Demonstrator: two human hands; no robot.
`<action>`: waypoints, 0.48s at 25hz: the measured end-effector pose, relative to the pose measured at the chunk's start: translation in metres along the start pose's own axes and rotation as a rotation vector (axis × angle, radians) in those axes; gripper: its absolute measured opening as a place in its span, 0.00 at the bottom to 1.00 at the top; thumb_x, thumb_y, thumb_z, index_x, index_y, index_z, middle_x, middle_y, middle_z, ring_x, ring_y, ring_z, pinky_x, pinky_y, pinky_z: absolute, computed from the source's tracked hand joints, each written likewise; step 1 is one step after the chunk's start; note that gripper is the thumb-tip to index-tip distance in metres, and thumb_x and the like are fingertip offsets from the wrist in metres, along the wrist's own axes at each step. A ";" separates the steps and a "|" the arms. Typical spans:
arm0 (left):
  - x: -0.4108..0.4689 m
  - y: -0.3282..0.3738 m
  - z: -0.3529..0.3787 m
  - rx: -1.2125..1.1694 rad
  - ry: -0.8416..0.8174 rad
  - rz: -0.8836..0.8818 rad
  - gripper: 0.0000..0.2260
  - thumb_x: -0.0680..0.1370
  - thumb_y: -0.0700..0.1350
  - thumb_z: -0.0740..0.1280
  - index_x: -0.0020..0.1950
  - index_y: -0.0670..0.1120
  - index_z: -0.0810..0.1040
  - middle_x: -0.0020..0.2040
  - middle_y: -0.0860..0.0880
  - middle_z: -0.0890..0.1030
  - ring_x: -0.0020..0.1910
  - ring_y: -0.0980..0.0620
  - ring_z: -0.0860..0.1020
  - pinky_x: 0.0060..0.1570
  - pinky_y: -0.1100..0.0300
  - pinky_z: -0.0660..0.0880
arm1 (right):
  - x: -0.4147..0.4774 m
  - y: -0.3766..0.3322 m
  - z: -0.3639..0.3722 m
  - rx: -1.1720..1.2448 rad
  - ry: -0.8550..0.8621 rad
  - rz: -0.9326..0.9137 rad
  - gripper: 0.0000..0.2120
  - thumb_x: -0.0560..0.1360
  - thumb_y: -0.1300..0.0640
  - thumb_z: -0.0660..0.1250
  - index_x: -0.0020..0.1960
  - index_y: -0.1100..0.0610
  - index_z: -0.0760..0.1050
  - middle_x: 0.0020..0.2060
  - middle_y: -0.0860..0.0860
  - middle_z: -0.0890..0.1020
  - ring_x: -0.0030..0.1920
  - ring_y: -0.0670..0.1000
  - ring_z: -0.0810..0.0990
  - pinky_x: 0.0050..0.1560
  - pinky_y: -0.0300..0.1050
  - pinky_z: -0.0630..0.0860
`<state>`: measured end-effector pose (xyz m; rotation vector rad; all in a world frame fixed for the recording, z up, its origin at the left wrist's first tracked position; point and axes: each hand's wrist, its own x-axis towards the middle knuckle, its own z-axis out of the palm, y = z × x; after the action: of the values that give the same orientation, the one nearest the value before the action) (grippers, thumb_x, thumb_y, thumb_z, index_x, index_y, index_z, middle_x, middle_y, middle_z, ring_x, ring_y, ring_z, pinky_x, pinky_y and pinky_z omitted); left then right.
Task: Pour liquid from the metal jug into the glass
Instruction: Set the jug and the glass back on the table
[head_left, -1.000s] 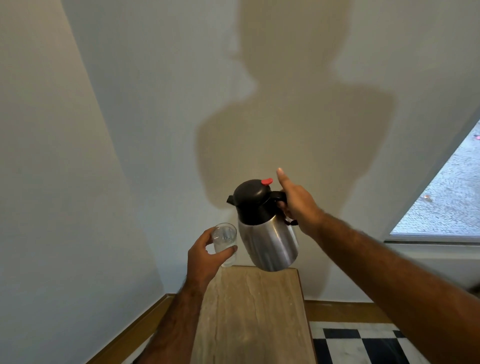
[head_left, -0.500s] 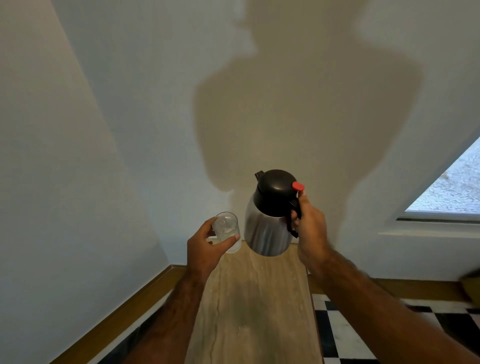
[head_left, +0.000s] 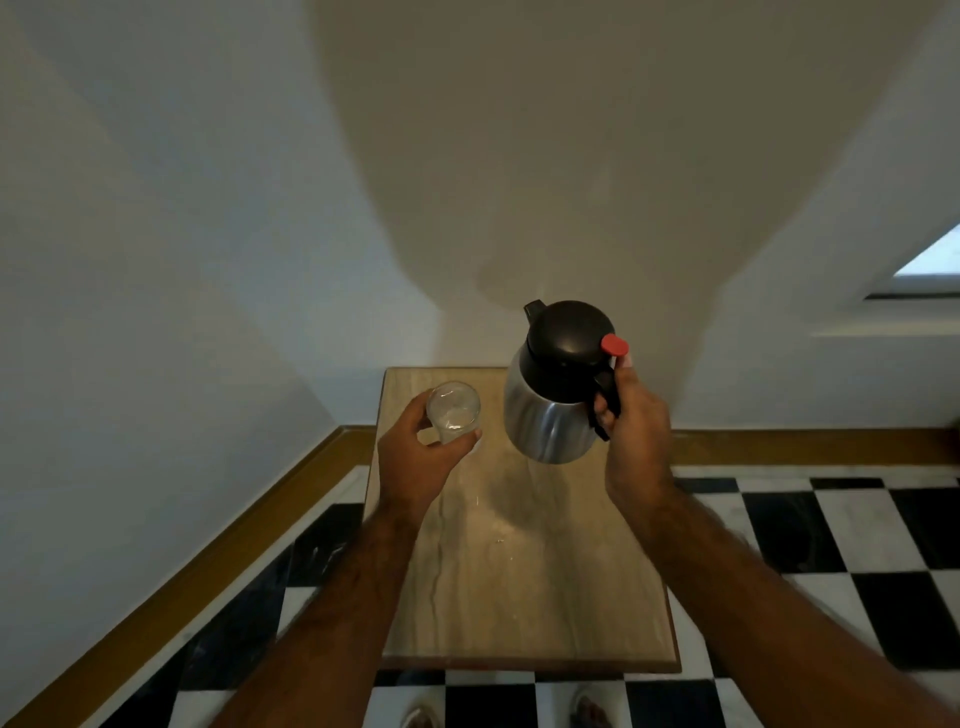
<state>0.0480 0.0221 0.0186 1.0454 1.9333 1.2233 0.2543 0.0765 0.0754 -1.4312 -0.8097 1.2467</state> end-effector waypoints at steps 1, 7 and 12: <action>0.000 -0.014 0.006 0.003 -0.017 -0.020 0.28 0.64 0.62 0.79 0.62 0.63 0.77 0.52 0.70 0.81 0.52 0.69 0.79 0.35 0.81 0.70 | 0.004 0.011 -0.003 -0.009 0.002 0.008 0.20 0.82 0.42 0.63 0.39 0.54 0.77 0.28 0.47 0.75 0.29 0.44 0.73 0.37 0.42 0.73; 0.005 -0.094 0.036 0.097 -0.098 -0.074 0.28 0.66 0.55 0.80 0.64 0.60 0.76 0.54 0.66 0.80 0.54 0.71 0.77 0.41 0.80 0.70 | 0.026 0.078 -0.021 -0.038 0.029 0.054 0.23 0.80 0.36 0.63 0.32 0.47 0.79 0.26 0.44 0.76 0.29 0.43 0.74 0.39 0.45 0.72; 0.014 -0.156 0.056 0.146 -0.127 -0.125 0.27 0.65 0.56 0.78 0.62 0.62 0.74 0.51 0.70 0.78 0.52 0.72 0.77 0.48 0.75 0.68 | 0.044 0.135 -0.031 0.000 0.055 0.113 0.20 0.76 0.35 0.64 0.32 0.43 0.83 0.27 0.43 0.77 0.29 0.42 0.74 0.38 0.43 0.70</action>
<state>0.0414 0.0182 -0.1472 1.0323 1.9799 0.9361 0.2768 0.0759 -0.0681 -1.5227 -0.6999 1.2865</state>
